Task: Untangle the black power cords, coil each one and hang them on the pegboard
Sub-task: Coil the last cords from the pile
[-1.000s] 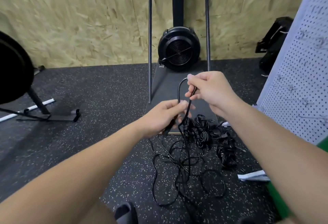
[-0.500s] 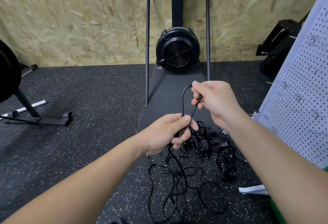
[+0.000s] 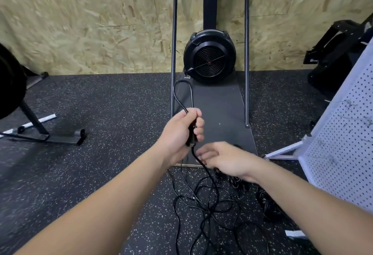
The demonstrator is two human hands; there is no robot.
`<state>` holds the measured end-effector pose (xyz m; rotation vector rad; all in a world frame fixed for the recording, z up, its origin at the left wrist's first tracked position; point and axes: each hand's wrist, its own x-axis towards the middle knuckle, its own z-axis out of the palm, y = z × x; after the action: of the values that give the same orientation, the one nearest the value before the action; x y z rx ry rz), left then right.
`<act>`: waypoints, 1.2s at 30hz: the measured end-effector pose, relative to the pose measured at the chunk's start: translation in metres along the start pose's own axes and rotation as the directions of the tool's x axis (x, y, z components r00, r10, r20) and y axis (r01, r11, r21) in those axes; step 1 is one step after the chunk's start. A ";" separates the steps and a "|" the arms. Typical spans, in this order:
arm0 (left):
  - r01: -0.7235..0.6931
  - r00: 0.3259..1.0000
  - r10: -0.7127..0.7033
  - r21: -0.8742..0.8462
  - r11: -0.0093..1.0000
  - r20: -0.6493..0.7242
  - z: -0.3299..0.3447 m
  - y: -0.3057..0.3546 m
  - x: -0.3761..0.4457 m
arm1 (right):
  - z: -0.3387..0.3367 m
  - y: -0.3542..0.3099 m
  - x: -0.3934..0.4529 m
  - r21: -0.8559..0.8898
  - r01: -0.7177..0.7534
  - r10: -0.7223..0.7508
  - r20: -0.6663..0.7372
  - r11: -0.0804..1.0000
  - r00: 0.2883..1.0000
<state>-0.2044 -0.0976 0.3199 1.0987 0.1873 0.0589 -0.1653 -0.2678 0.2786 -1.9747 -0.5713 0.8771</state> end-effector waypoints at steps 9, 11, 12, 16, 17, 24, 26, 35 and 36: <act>-0.061 0.974 0.049 -0.049 0.997 -0.221 -0.038 0.008 0.003 | 0.023 -0.013 -0.018 -0.172 0.154 -0.174 -0.106 0.973 0.979; -0.038 0.981 0.039 0.007 0.999 -0.190 -0.041 0.010 0.001 | 0.014 -0.018 -0.024 -0.201 0.154 -0.186 -0.153 0.967 0.970; -0.029 0.984 0.035 0.035 0.999 -0.173 -0.041 0.011 0.000 | 0.010 -0.018 -0.026 -0.215 0.147 -0.186 -0.172 0.965 0.967; -0.074 0.985 0.064 -0.058 0.996 -0.158 -0.035 0.012 -0.005 | 0.003 -0.020 -0.038 -0.211 0.255 -0.291 -0.164 0.944 0.942; -0.104 0.982 0.084 -0.109 0.989 -0.170 -0.033 0.012 -0.005 | 0.005 -0.023 -0.040 -0.214 0.279 -0.319 -0.182 0.936 0.930; -0.150 0.981 0.125 -0.178 0.973 -0.146 -0.021 0.004 -0.009 | 0.018 -0.016 -0.035 0.116 0.125 -0.084 -0.308 0.985 0.948; -0.127 0.985 0.109 -0.135 0.983 -0.134 -0.021 -0.001 -0.009 | 0.019 -0.014 -0.033 0.215 0.069 0.013 -0.359 0.974 0.933; -0.093 0.988 0.140 0.470 0.877 -0.065 -0.021 -0.016 -0.014 | 0.000 -0.019 -0.043 -0.446 0.076 -0.215 -0.270 0.892 0.938; -0.085 0.988 0.141 0.548 0.832 -0.061 -0.020 -0.016 -0.015 | 0.000 -0.020 -0.043 -0.463 0.127 -0.258 -0.234 0.878 0.937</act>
<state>-0.2235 -0.0894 0.2990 1.6831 0.2351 0.1756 -0.1947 -0.2862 0.3114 -2.3474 -0.8349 0.3336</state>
